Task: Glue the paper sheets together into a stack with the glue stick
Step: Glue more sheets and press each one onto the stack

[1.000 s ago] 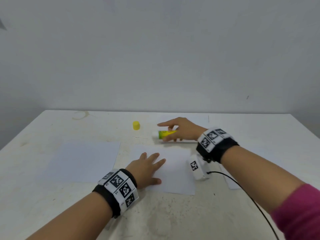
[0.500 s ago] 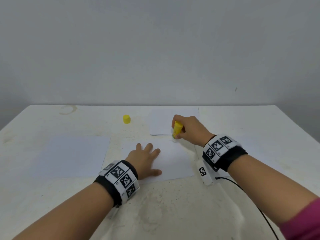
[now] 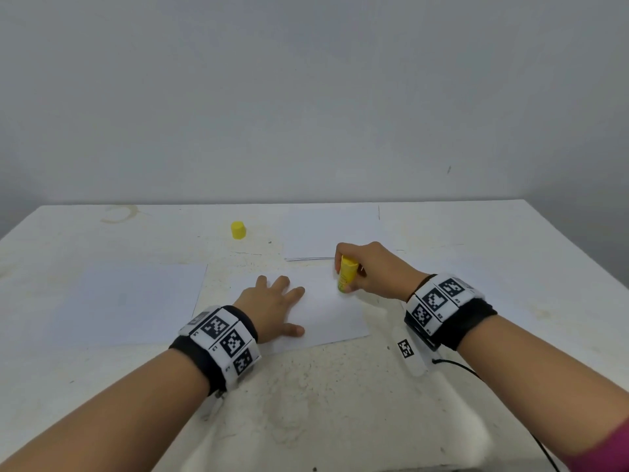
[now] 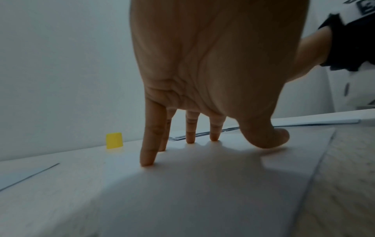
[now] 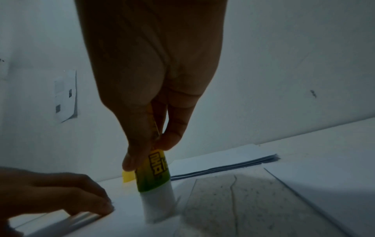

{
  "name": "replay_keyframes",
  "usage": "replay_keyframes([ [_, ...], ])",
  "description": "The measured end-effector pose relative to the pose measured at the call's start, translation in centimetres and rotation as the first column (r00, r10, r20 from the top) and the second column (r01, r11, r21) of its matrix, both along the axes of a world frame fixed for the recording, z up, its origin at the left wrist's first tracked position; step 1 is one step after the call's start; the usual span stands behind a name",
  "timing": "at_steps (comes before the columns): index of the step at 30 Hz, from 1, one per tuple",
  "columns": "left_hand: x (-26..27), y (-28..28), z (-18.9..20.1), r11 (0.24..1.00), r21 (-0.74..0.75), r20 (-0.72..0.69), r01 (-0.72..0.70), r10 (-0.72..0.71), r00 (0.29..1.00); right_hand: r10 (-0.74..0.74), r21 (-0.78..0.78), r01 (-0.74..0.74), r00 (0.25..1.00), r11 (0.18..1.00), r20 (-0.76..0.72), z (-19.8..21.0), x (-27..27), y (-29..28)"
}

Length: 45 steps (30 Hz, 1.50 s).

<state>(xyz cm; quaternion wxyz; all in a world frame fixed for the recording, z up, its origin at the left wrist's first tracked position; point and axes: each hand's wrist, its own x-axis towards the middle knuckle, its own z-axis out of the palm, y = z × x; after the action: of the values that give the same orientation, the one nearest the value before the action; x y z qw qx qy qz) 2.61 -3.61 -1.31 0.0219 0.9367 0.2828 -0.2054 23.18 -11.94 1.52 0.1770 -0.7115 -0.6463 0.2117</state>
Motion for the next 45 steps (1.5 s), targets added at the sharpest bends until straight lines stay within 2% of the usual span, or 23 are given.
replay_keyframes([
  [10, -0.4, 1.2, 1.1, 0.995, 0.021, -0.029, 0.098, -0.098, 0.995, 0.042, -0.083, -0.051, 0.993, 0.995, -0.114, 0.6, -0.1, -3.1],
  [14, -0.3, 1.3, 1.6, 0.997, -0.030, -0.039, 0.068, -0.069, 0.997, -0.040, -0.159, 0.010, 0.982, 0.987, -0.185, 1.7, 0.4, -3.4],
  [18, -0.1, 0.5, 1.6, 0.996, 0.024, -0.010, 0.090, -0.090, 0.996, -0.251, -0.012, 0.270, 0.876, 0.963, -0.413, 2.2, 1.3, -2.7],
  [20, -0.1, 0.3, 1.1, 0.994, -0.023, 0.052, 0.109, -0.107, 0.993, -0.324, 0.003, 0.371, 0.814, 0.929, -0.482, 1.9, 1.7, -2.1],
  [23, -0.3, 0.1, 1.0, 0.982, -0.126, 0.115, 0.142, -0.128, 0.985, -0.394, -0.034, 0.451, 0.737, 0.892, -0.549, 0.9, 1.8, -1.2],
  [26, -0.3, 0.1, 1.5, 0.986, -0.063, 0.046, 0.153, -0.150, 0.988, -0.426, -0.060, 0.489, 0.686, 0.870, -0.589, 0.1, 1.7, -0.5],
  [29, -0.2, -0.1, 1.9, 0.989, -0.026, 0.018, 0.147, -0.146, 0.989, -0.429, -0.072, 0.492, 0.667, 0.867, -0.608, -0.3, 1.5, 0.2],
  [32, -0.2, -0.4, 1.6, 0.991, -0.059, 0.057, 0.122, -0.118, 0.991, -0.417, -0.043, 0.486, 0.697, 0.873, -0.584, -0.2, 1.0, 1.1],
  [35, 0.0, -1.1, 1.1, 0.996, -0.076, 0.064, 0.044, -0.039, 0.997, -0.381, 0.020, 0.454, 0.770, 0.891, -0.511, -0.1, 0.1, 2.2],
  [39, 0.5, -2.2, 0.5, 0.997, -0.049, 0.069, -0.055, 0.058, 0.996, -0.264, 0.099, 0.324, 0.884, 0.941, -0.385, 0.1, -2.0, 3.6],
  [45, 0.6, -1.9, 0.9, 0.997, -0.060, 0.055, -0.040, 0.043, 0.998, -0.095, 0.083, 0.114, 0.974, 0.990, -0.205, -0.4, -4.3, 5.4],
])
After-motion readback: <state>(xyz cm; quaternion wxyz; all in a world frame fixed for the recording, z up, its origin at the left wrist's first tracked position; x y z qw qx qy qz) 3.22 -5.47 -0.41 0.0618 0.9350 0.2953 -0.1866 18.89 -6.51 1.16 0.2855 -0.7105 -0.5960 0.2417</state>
